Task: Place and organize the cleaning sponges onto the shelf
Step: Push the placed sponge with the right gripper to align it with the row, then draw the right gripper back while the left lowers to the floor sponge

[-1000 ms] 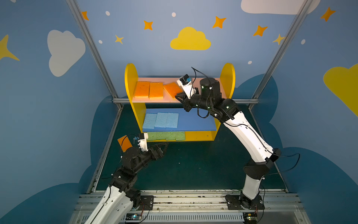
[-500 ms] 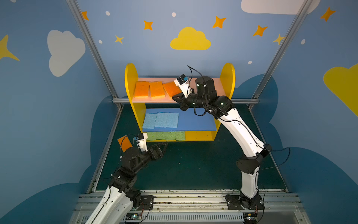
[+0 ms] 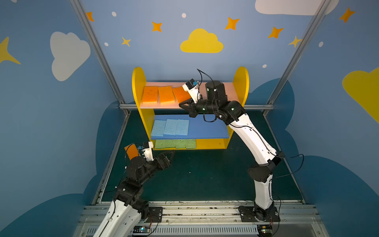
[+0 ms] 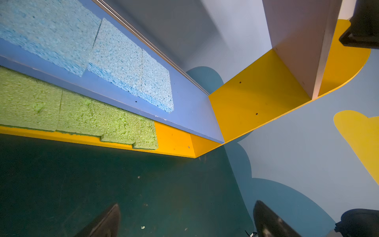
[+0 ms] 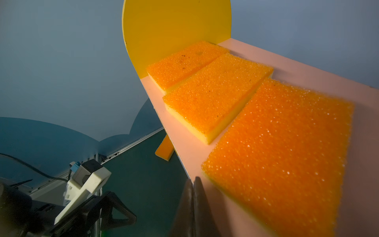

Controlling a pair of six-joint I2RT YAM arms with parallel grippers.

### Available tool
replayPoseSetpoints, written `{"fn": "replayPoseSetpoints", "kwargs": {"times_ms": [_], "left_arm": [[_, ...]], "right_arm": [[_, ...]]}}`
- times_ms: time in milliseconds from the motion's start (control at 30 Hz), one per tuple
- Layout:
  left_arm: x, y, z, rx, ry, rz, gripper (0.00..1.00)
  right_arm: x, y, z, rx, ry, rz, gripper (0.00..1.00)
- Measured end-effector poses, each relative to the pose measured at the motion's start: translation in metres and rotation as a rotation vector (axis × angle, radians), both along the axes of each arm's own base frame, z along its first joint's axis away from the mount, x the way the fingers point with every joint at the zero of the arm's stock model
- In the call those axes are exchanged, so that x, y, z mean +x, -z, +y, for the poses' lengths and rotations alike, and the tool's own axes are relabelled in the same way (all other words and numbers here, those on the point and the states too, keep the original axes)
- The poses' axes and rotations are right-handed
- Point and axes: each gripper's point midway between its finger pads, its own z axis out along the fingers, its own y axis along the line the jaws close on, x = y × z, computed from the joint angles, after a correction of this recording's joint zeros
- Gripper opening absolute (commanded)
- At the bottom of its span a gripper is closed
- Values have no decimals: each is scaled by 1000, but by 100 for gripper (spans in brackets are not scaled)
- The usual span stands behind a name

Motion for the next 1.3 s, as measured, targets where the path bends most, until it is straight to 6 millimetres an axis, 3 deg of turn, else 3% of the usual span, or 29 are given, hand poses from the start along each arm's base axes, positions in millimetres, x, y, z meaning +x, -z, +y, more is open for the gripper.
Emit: {"fn": "replayPoseSetpoints", "kwargs": {"times_ms": [267,433,600,800,867,1067,1300], "left_arm": [[1,1,2,-11,-13,10,100],[3,4,2,-6,-16,21,100],[4,7,2,-2,-18,33,100],[4,7,3,1,-20,32,100],[5,7,4,2,-22,32,100],[8,10,6,6,-34,45,100],[12,23,18,26,-91,93,100]], "right_arm": [[41,-19,-59,110,84,109,0],[39,-38,-78,148,114,122,0],[42,-41,-77,152,131,131,0],[63,-4,-66,97,166,192,0],[67,-5,-64,102,167,174,0],[60,-5,-56,101,138,175,0],[38,-5,-36,96,59,167,0]]}}
